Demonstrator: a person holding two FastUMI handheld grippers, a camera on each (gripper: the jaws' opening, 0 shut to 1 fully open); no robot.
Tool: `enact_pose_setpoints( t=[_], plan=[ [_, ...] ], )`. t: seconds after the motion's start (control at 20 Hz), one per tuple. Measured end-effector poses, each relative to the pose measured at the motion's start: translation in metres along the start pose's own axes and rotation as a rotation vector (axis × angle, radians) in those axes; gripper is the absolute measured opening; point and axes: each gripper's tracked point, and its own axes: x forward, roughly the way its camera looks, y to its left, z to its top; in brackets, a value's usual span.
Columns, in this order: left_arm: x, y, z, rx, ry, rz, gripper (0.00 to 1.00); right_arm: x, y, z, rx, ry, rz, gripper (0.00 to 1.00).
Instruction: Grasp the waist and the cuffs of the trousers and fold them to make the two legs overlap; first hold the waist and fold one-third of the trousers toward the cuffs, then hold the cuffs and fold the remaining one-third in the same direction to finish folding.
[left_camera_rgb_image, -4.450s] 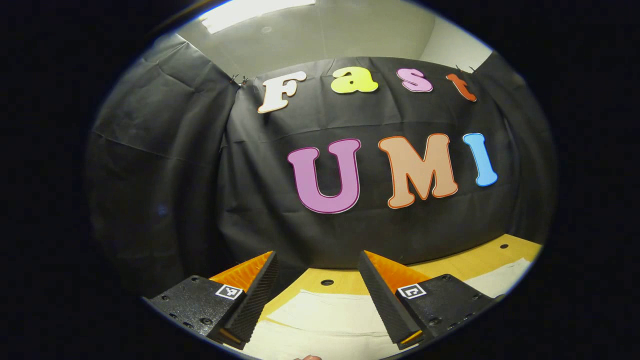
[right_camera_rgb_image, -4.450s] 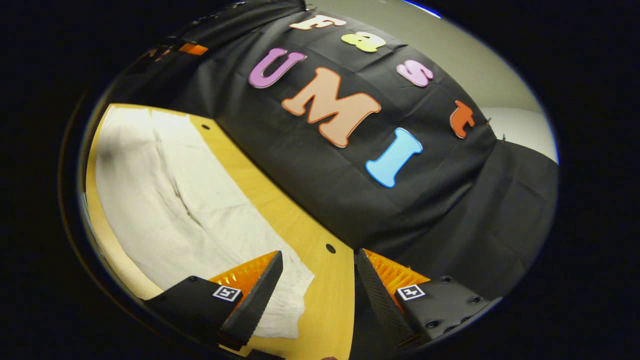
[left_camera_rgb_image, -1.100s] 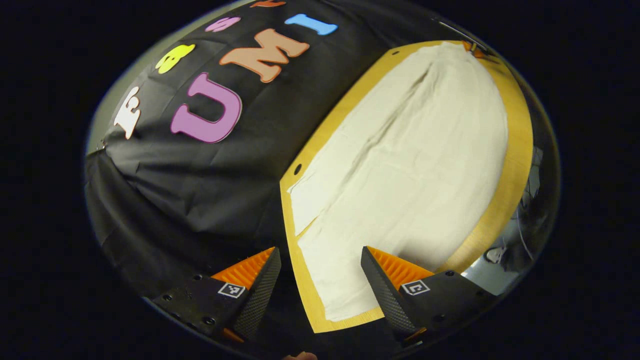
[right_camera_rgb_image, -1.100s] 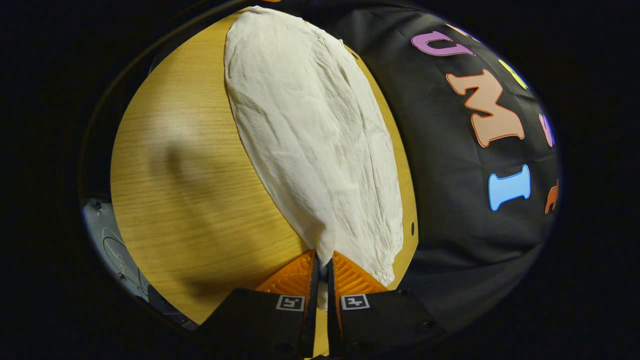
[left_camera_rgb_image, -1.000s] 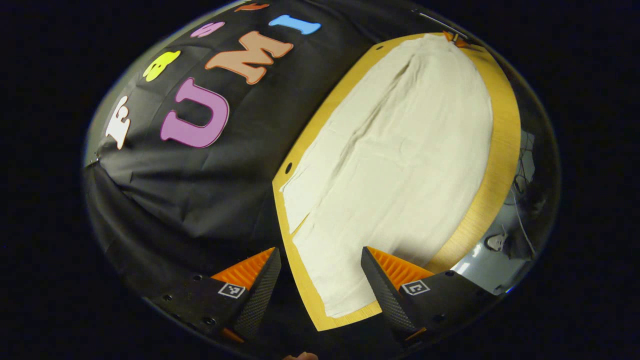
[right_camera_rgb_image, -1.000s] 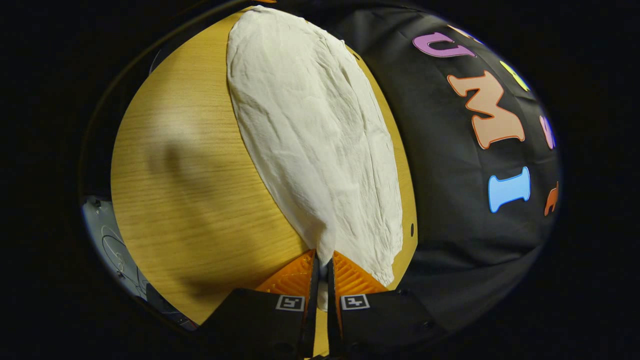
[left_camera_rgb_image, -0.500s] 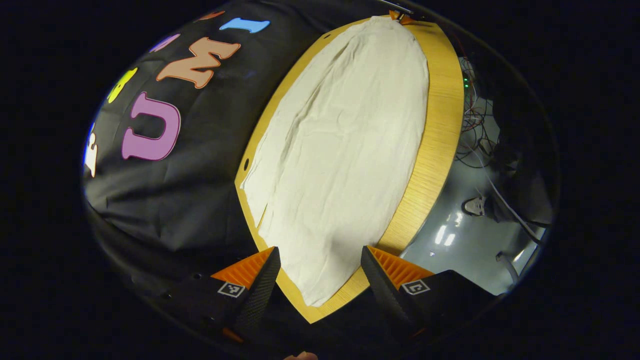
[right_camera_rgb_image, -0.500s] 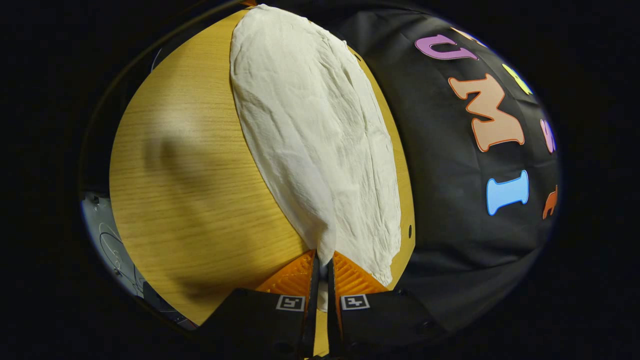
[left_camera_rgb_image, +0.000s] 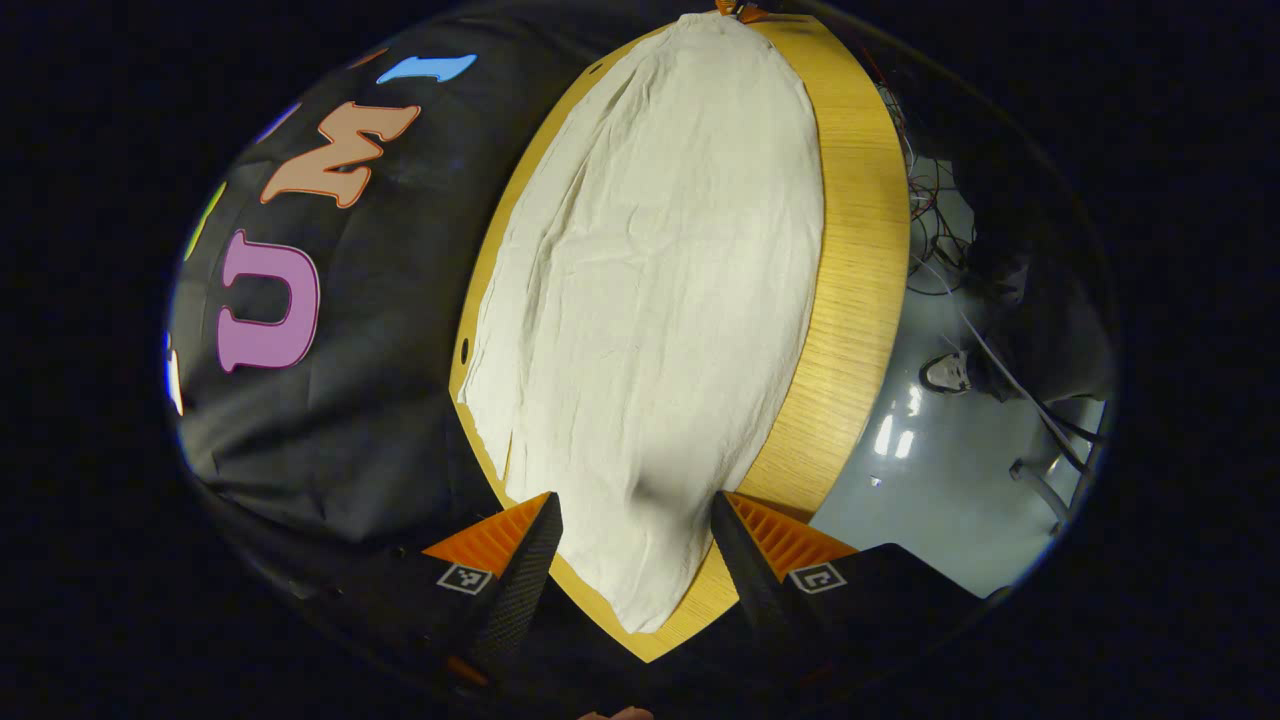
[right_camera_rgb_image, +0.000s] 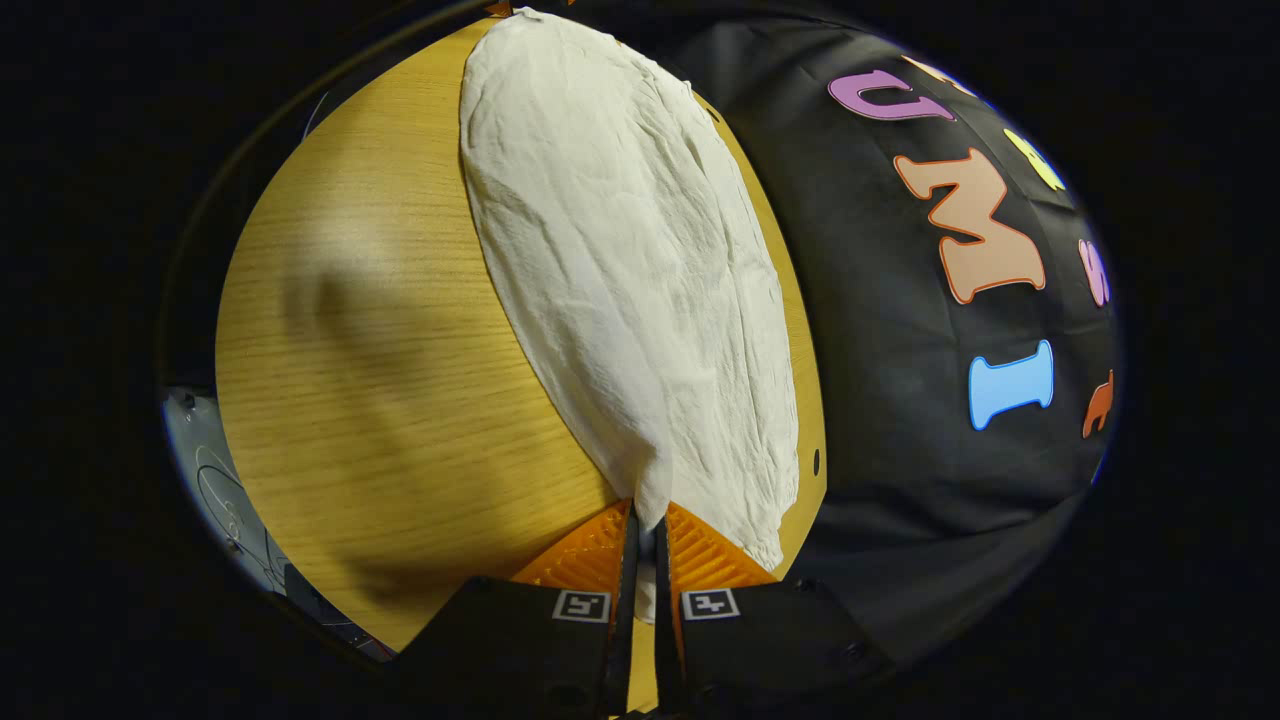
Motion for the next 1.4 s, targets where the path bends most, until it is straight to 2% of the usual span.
enact_pose_setpoints(
  t=[0.05,0.15,0.25,0.3,0.35,0.4,0.45,0.5,0.55,0.65,0.7,0.75,0.85,1.0,1.1,1.2,1.35,1.4],
  plan=[
    [0.002,0.002,0.001,0.017,-0.003,0.009,0.91,-0.001,0.000,0.001,-0.001,0.000,-0.003,0.12],
    [0.010,0.009,0.004,0.048,-0.007,0.021,0.92,-0.001,0.000,0.001,-0.005,0.000,-0.008,0.12],
    [0.020,0.006,0.005,0.039,-0.003,-0.007,0.87,-0.001,0.001,0.001,-0.005,0.002,-0.014,0.12],
    [0.023,0.006,0.004,0.035,-0.001,-0.019,0.80,0.000,0.000,0.000,-0.006,0.003,-0.017,0.12],
    [0.025,0.005,0.006,0.039,0.001,-0.028,0.68,0.000,0.000,0.001,-0.006,0.005,-0.019,0.12],
    [0.027,0.005,0.005,0.043,0.004,-0.035,0.63,0.001,0.000,0.001,-0.007,0.006,-0.020,0.12],
    [0.027,0.002,0.005,0.042,0.008,-0.045,0.53,0.000,0.000,0.001,-0.007,0.007,-0.021,0.12],
    [0.029,0.000,0.004,0.031,0.017,-0.063,0.49,0.000,0.000,0.001,-0.007,0.007,-0.021,0.12],
    [0.031,-0.003,0.004,0.015,0.022,-0.080,0.40,-0.001,0.000,0.001,-0.007,0.007,-0.022,0.12],
    [0.032,-0.006,0.003,-0.003,0.038,-0.108,0.25,-0.001,-0.001,0.001,-0.007,0.006,-0.024,0.12],
    [0.030,-0.009,0.004,-0.006,0.044,-0.122,0.22,0.000,0.000,0.001,-0.008,0.006,-0.026,0.12],
    [0.030,-0.012,0.005,-0.005,0.051,-0.133,0.12,0.000,0.000,0.001,-0.009,0.006,-0.027,0.12],
    [0.028,-0.013,0.004,0.005,0.061,-0.117,0.00,-0.001,-0.001,0.001,-0.010,0.005,-0.028,0.12],
    [0.028,-0.012,0.002,-0.041,0.080,-0.102,0.00,-0.001,-0.002,0.000,0.006,0.006,-0.004,0.12],
    [0.029,-0.009,0.002,-0.089,0.088,-0.122,0.00,-0.001,-0.007,-0.003,0.008,0.018,0.008,0.10],
    [0.031,0.003,-0.001,-0.090,0.090,-0.110,0.00,-0.004,-0.021,0.000,0.011,0.008,-0.008,0.10],
    [0.029,0.022,0.001,-0.090,0.089,-0.080,0.00,-0.010,-0.055,0.012,0.023,-0.022,-0.076,0.10],
    [0.028,0.031,0.003,-0.098,0.091,-0.063,0.00,-0.010,-0.064,0.013,0.035,-0.026,-0.083,0.06]
  ],
)
